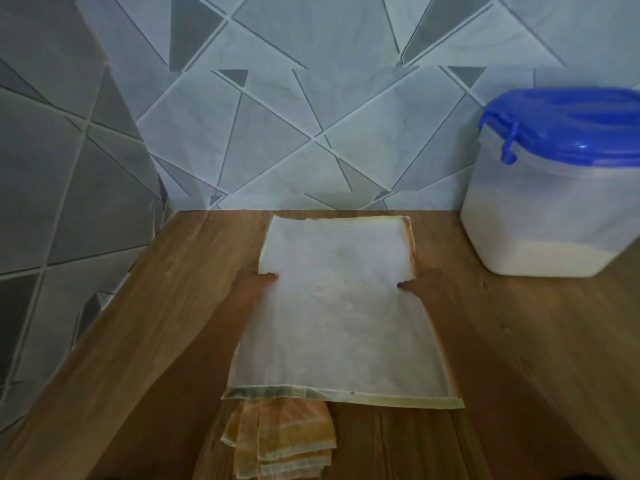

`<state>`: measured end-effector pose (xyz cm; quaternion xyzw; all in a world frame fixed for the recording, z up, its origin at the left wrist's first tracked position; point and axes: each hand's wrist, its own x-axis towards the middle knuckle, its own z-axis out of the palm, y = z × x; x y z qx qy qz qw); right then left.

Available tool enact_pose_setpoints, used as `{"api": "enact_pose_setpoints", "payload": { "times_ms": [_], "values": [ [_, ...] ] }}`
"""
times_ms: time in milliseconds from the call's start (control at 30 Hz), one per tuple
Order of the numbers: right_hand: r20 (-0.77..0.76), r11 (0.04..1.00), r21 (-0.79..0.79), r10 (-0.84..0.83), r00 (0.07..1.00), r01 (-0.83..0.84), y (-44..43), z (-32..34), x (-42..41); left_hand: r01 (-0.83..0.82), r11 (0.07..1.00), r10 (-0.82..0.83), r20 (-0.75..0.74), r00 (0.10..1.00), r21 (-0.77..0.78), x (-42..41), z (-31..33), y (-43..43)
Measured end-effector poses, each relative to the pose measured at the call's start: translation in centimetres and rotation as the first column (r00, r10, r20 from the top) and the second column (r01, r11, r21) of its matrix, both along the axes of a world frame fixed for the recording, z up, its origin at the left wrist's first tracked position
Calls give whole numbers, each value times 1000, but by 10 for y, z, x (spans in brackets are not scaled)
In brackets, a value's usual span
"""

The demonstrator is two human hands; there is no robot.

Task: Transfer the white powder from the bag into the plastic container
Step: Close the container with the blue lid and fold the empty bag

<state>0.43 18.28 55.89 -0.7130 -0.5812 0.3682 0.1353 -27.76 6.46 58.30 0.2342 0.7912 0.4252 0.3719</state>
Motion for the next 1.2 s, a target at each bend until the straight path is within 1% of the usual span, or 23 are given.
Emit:
{"api": "enact_pose_setpoints", "payload": {
  "times_ms": [67, 133, 200, 233, 300, 367, 433, 533, 600, 667, 767, 867, 967, 1067, 1133, 1200],
  "values": [
    [-30, 1000, 14, 1, 1000, -1, 1, 0, 0, 23, 999, -24, 23, 999, 39, 4, 2, 0],
    [-105, 1000, 10, -13, 994, 14, -1, 4, -1, 51, 995, -53, 20, 998, 81, 5, 12, -6],
    [-186, 1000, 18, -2, 983, 5, -7, 16, -1, 50, 988, -49, -14, 999, 146, 3, 24, -9],
    [-233, 999, 46, 9, 972, 2, -9, 25, 0, 61, 982, -52, -56, 997, 177, 3, 34, -12],
    [-253, 993, 112, 51, 966, -23, -16, 47, 4, 86, 964, -63, -96, 993, 250, 5, 57, -19],
    [-292, 977, 213, 73, 954, -9, -20, 74, 9, 120, 947, -98, -88, 991, 299, 8, 83, -28],
    [-385, 961, 273, 60, 921, 51, -24, 99, 17, 131, 935, -108, -86, 990, 331, 13, 112, -41],
    [-561, 956, 265, 51, 826, 121, -47, 148, 26, 35, 906, -22, -37, 999, 422, 14, 147, -56],
    [-684, 963, 233, 63, 727, 137, -63, 177, 31, 24, 886, -3, -46, 999, 462, 17, 169, -69],
    [-744, 966, 231, 98, 661, 117, -75, 198, 40, 33, 866, -6, -56, 998, 499, 18, 187, -85],
    [-769, 965, 258, 182, 613, 37, -87, 216, 55, -11, 840, 28, -24, 999, 542, 23, 207, -112],
    [-751, 948, 318, 262, 607, -17, -93, 227, 68, -65, 818, 54, 36, 998, 572, 29, 216, -136],
    [-705, 930, 362, 321, 632, -69, -104, 236, 78, -106, 799, 91, 56, 994, 592, 39, 221, -157],
    [-665, 910, 405, 357, 656, -86, -116, 241, 84, -124, 791, 126, 39, 991, 598, 43, 216, -173],
    [-689, 906, 413, 379, 617, -94, -124, 244, 84, -128, 785, 147, 19, 989, 606, 45, 213, -182],
    [-708, 901, 411, 411, 574, -140, -132, 246, 85, -131, 761, 150, 24, 988, 636, 45, 210, -188]
  ]
}}
